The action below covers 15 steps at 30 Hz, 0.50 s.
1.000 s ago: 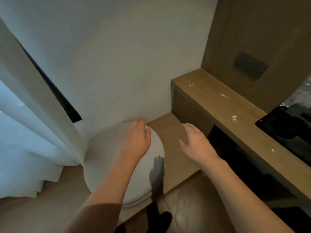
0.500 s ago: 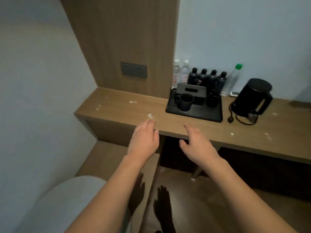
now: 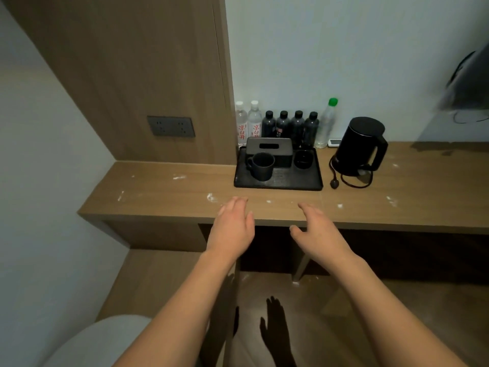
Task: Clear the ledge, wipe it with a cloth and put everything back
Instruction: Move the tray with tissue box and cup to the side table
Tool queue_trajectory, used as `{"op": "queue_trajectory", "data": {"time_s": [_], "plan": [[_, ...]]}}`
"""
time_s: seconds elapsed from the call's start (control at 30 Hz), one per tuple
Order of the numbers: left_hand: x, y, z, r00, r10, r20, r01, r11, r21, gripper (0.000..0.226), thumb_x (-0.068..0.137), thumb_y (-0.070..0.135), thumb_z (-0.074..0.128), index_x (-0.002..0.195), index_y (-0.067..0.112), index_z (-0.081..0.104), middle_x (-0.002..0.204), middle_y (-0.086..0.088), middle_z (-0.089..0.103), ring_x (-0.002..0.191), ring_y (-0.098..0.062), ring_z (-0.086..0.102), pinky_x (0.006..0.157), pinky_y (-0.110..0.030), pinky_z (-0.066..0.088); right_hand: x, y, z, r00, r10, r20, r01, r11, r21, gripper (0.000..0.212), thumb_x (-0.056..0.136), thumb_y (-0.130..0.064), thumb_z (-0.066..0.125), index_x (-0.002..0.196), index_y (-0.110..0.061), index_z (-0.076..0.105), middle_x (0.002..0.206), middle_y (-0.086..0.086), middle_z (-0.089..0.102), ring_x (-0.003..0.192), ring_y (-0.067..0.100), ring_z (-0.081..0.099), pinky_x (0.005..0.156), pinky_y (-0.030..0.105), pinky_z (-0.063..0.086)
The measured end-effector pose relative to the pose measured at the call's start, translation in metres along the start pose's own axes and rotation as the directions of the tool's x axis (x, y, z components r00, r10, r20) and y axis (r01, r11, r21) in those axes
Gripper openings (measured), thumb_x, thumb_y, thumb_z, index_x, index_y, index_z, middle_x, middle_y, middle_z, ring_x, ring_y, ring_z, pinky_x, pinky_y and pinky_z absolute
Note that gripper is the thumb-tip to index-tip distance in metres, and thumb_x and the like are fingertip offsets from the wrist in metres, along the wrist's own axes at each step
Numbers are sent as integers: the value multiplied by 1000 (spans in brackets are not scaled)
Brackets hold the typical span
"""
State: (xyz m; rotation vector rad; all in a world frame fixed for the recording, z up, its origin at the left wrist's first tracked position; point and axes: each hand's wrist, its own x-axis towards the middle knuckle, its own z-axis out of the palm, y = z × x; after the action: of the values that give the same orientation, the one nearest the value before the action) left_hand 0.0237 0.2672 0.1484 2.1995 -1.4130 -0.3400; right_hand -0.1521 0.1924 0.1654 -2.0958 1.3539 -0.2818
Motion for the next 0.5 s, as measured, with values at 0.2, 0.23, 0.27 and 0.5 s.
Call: {"op": "queue_trajectory", "data": {"time_s": [0.2, 0.23, 0.27, 0.5], "plan": [[42, 10, 16, 994, -109, 33, 112, 982, -155, 47, 107, 31, 43, 153, 17, 39, 155, -1, 42, 143, -15, 38, 116, -31, 31, 46, 17, -9, 998, 56, 1, -56, 997, 54, 68, 97, -28, 59, 156, -22, 26, 159, 0, 32, 144, 19, 34, 114, 36, 33], [52, 10, 19, 989, -143, 36, 147, 971, -188, 47, 107, 32, 43, 153, 18, 39, 154, 0, 43, 141, -15, 41, 114, -31, 33, 56, 19, -10, 998, 61, 2, -61, 996, 67, 67, 97, -28, 59, 156, -22, 26, 159, 0, 32, 144, 19, 34, 114, 36, 34], [62, 10, 22, 984, -173, 40, 178, 959, -221, 48, 107, 33, 43, 153, 20, 39, 154, 0, 44, 140, -15, 42, 112, -32, 36, 67, 23, -11, 998, 64, 5, -64, 995, 83, 67, 97, -28, 59, 156, -22, 26, 159, 0, 32, 143, 19, 35, 113, 36, 34], [153, 16, 37, 903, -427, 53, 406, 806, -431, 42, 106, 35, 47, 145, 20, 48, 140, -1, 57, 125, -15, 54, 104, -33, 44, 163, 50, -34, 991, 129, 27, -132, 978, 163, 67, 96, -27, 60, 155, -22, 28, 160, 3, 30, 140, 23, 40, 112, 41, 39]]}}
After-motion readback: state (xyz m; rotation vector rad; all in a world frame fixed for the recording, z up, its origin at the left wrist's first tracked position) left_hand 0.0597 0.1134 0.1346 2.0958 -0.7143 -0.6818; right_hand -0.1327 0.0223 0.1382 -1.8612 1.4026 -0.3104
